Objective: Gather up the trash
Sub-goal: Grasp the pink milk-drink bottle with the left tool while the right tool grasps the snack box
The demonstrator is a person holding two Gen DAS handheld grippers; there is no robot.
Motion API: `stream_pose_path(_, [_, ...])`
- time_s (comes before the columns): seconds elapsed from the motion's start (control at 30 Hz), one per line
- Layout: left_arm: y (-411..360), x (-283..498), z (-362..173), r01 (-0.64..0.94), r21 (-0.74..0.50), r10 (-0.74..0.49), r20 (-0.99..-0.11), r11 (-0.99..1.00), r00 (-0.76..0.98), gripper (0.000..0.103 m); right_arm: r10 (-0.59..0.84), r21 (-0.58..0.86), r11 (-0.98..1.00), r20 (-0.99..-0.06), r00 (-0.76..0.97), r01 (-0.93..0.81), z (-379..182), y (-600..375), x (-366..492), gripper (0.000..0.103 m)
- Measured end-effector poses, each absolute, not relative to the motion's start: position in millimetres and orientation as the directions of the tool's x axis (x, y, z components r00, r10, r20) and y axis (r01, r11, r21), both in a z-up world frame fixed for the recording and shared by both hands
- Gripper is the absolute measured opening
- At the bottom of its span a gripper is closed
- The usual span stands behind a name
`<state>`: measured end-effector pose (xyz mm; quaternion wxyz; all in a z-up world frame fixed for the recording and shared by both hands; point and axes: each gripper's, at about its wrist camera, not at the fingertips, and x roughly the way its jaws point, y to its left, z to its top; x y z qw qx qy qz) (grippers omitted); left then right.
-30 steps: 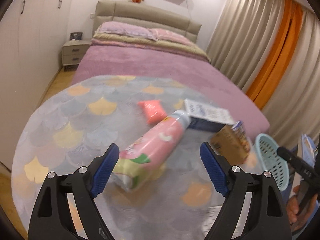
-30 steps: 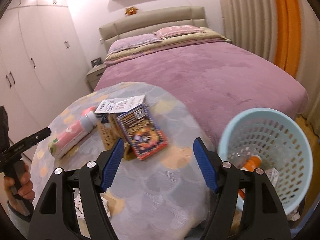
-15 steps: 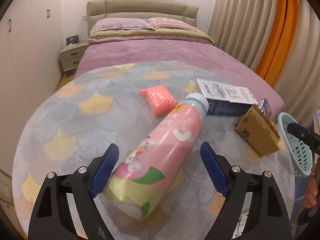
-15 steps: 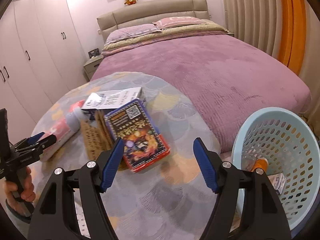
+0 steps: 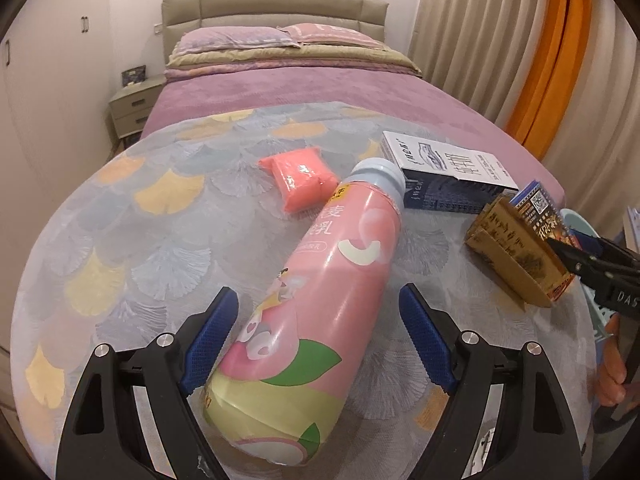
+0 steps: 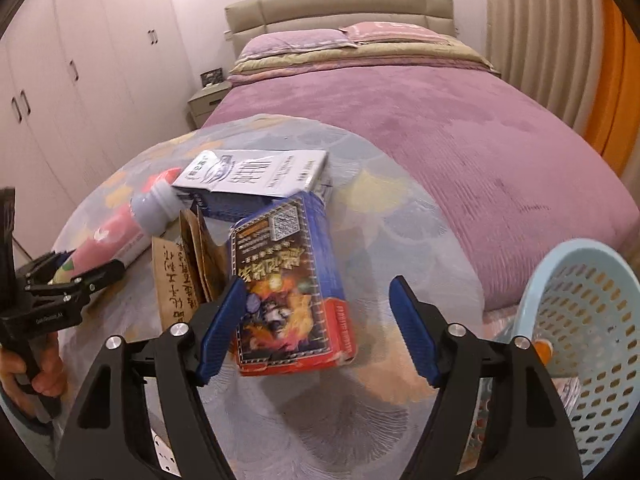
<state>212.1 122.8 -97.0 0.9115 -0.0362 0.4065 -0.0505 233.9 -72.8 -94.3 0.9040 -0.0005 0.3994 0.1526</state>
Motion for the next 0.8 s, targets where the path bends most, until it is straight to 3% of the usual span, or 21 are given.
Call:
stream_pose_path(0.4, [113.5, 213.0, -96.2, 0.087, -0.126, -0.152, -0.740, 0.988, 0.655, 0.080, 0.302, 0.121, 0.939, -0.739, 0.602, -0.322, -95.5, -60.9, 227.3, 0.076])
stream_pose_path(0.47, [110.3, 213.3, -96.4, 0.092, -0.119, -0.150, -0.740, 0.989, 0.655, 0.074, 0.303, 0.118, 0.937, -0.741, 0.599, -0.328, -96.4, -58.3, 228.0, 0.076])
stream_pose_path(0.53, [107.6, 213.7, -97.4, 0.095, -0.112, -0.146, -0.746, 0.989, 0.650, 0.060, 0.304, 0.114, 0.935, -0.744, 0.595, -0.336, -97.2, -54.3, 228.4, 0.075])
stream_pose_path(0.67, [105.2, 212.2, -98.0, 0.090, -0.116, -0.147, -0.751, 0.989, 0.644, 0.052, 0.337, 0.132, 0.922, -0.739, 0.584, -0.365, -95.4, -50.5, 223.7, 0.044])
stream_pose_path(0.8, [101.4, 205.2, -93.3, 0.083, -0.093, -0.125, -0.739, 0.992, 0.662, 0.048, 0.333, 0.111, 0.920, -0.726, 0.602, -0.375, -89.5, -48.4, 210.7, 0.026])
